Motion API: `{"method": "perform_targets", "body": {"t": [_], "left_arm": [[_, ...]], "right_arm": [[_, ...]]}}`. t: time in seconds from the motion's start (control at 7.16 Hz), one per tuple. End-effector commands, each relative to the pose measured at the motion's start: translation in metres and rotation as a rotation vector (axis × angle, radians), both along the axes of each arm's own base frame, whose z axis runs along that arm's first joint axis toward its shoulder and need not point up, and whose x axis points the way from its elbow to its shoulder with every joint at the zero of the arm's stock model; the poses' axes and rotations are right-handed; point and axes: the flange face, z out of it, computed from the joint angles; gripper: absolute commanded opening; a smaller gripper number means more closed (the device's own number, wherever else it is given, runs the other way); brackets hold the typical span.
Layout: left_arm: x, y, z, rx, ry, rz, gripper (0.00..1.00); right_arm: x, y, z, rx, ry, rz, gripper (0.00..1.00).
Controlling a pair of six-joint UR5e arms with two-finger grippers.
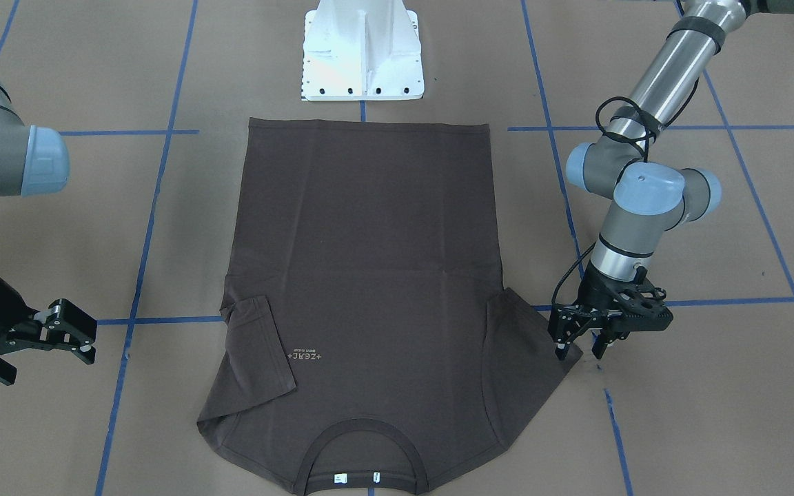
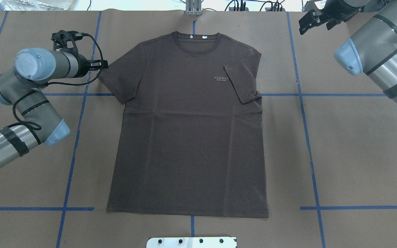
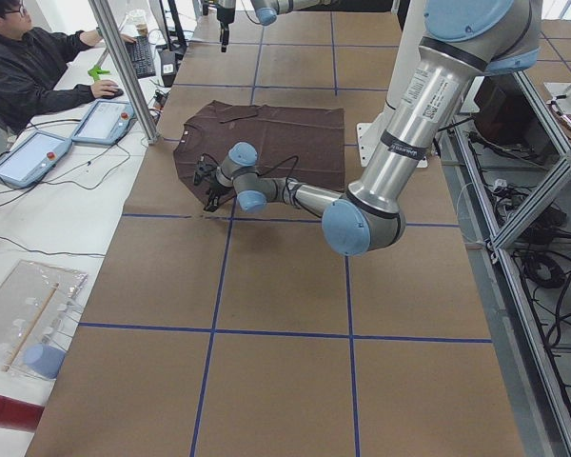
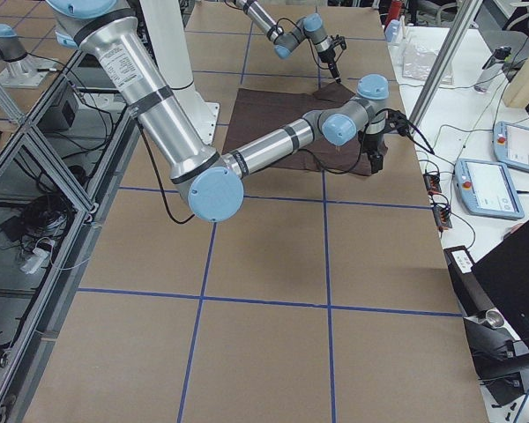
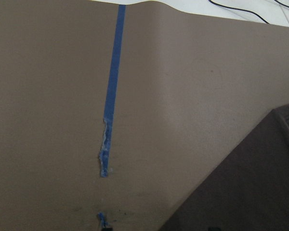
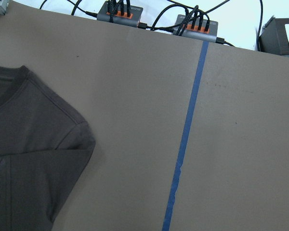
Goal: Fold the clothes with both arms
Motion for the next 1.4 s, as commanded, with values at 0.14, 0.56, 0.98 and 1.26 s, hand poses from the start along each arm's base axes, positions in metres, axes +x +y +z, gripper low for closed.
{"method": "perform_targets", "body": {"t": [0.14,0.56,0.98,1.26], "left_arm": [[0.0039,-0.0007,0.0023,0.029,-0.034,0.030,0.69],[0.0045,0.0002,0.0034,0.031,-0.038,0.034,0.68],[0.0052,0.0008,0.0046,0.035,-0.044,0.025,0.67],[0.0093,0.0040,0.0063,0.036,-0.047,0.029,0.66]], "right_arm": [[0.0000,-0.0002,0.0005,0.000,0.001,0.001,1.00],[0.0003,0.0003,0.0027,-0.003,0.003,0.001,1.00],[0.0009,0.0016,0.0064,-0.008,0.004,0.002,1.00],[0.0010,0.0015,0.0083,-0.012,0.006,0.004,1.00]]}}
